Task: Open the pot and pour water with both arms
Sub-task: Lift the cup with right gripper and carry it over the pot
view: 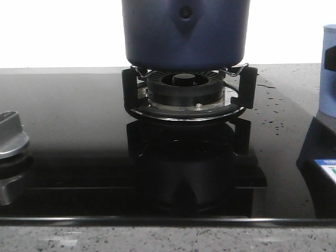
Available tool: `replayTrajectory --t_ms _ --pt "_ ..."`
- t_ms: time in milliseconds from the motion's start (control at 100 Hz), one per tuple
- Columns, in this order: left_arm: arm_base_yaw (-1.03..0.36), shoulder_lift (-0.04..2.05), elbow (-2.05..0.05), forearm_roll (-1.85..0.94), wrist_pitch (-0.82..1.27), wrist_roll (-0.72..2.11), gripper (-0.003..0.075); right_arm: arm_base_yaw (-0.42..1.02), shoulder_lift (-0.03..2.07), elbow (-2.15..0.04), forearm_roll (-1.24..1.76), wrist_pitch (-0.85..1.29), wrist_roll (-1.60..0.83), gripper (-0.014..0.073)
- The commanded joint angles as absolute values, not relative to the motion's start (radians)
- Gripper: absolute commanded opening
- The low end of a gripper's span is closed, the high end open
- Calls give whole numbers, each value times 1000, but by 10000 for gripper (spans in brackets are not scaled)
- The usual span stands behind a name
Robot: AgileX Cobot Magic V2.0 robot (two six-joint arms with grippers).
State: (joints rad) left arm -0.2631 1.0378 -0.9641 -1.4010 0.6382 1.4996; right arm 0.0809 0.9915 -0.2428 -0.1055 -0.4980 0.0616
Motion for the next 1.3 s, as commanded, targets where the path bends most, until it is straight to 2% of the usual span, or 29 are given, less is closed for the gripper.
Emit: replayTrajectory --t_ms 0,120,290,640,1110,1180,1290 --pt "-261 1013 -997 -1485 622 1494 305 79 1018 -275 -85 -630 27 636" --pt "-261 1013 -997 -1485 622 1494 305 79 1056 -275 -35 -723 20 636" --pt "-261 1013 -997 -1485 630 1494 305 79 1089 -275 115 -746 -77 636" --pt "-261 1013 -997 -1488 638 1494 305 79 1173 -278 95 -839 -95 636" --pt "-261 1013 -997 -1491 665 1494 305 79 1272 -363 73 -830 -51 634" --pt "-261 1013 -997 -1491 665 1494 305 79 1274 -363 70 -822 -49 594" --pt "-261 1013 -997 -1491 665 1494 305 79 1274 -363 59 -821 -49 450"
